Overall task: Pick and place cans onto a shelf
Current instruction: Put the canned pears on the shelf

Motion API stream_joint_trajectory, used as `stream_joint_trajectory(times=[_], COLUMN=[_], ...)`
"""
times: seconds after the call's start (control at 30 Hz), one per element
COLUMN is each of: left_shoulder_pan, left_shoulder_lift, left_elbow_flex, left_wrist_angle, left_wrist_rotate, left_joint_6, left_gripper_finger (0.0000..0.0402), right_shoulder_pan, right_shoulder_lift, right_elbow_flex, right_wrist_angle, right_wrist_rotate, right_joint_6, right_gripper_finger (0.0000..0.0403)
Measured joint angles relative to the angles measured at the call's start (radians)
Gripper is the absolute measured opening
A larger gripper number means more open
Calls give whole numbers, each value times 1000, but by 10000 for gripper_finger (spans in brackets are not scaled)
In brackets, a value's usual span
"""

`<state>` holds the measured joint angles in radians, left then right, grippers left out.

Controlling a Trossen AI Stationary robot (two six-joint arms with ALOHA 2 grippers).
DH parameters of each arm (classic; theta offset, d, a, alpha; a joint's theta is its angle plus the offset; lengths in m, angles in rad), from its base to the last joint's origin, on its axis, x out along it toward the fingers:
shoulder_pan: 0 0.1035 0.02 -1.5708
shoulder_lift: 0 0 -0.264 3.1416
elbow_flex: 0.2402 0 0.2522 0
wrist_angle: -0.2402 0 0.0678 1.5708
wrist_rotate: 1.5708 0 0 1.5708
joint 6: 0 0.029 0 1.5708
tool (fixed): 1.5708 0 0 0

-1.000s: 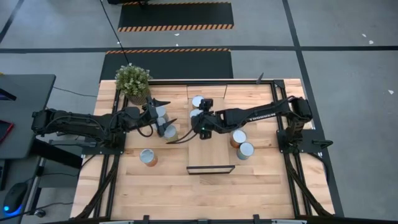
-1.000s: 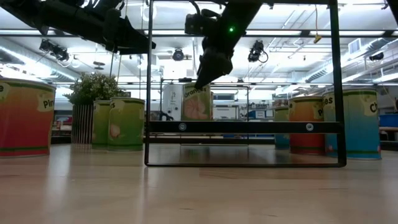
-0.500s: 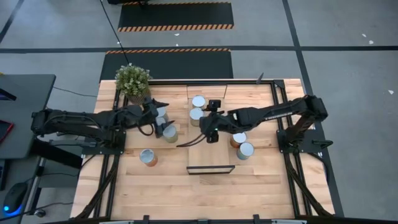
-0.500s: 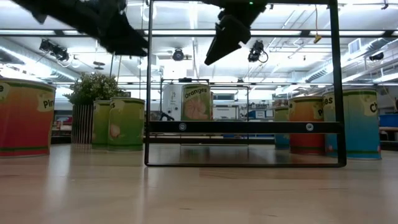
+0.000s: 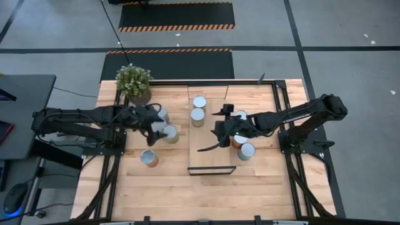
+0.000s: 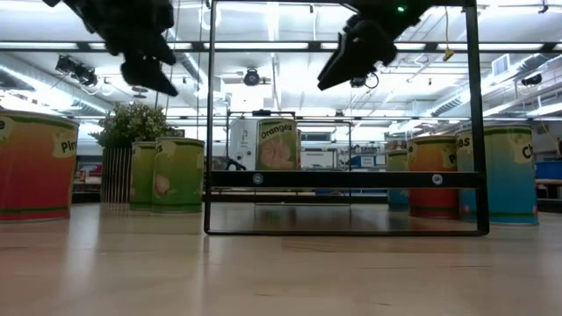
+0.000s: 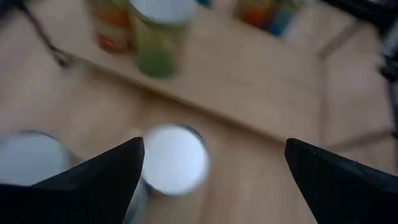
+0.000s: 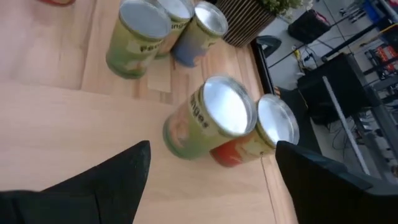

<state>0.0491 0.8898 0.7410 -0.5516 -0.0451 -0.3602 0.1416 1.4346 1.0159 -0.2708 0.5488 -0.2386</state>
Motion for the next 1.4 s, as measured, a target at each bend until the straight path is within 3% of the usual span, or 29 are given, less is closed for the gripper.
stream_joint_trajectory(times=[0.13,0.27,0.5,0.63,0.83,1.0,1.4], left_shoulder_pan=[-39,-124,-315,-370,-321,-271,-16], left_shoulder_lift=[0,6,55,62,76,125,345], left_elbow_flex=[0,16,101,106,80,80,140], left_wrist_angle=[-30,-49,-126,-202,-312,-248,-150], left_wrist_rotate=[105,91,-174,-316,-364,-351,-124], left_joint_6=[-26,-77,-127,-156,-232,-34,321], left_gripper_finger=[396,396,396,396,396,396,396], right_shoulder_pan=[2,1,7,7,12,24,46], right_shoulder_lift=[-48,-85,-114,-111,-111,-111,-110], right_elbow_flex=[-70,-98,-123,-124,-125,-125,-124], right_wrist_angle=[47,63,104,117,131,166,170], right_wrist_rotate=[-1,7,7,-19,-54,-65,-54], right_joint_6=[0,3,9,26,62,72,109], right_gripper_finger=[354,354,354,354,354,354,354])
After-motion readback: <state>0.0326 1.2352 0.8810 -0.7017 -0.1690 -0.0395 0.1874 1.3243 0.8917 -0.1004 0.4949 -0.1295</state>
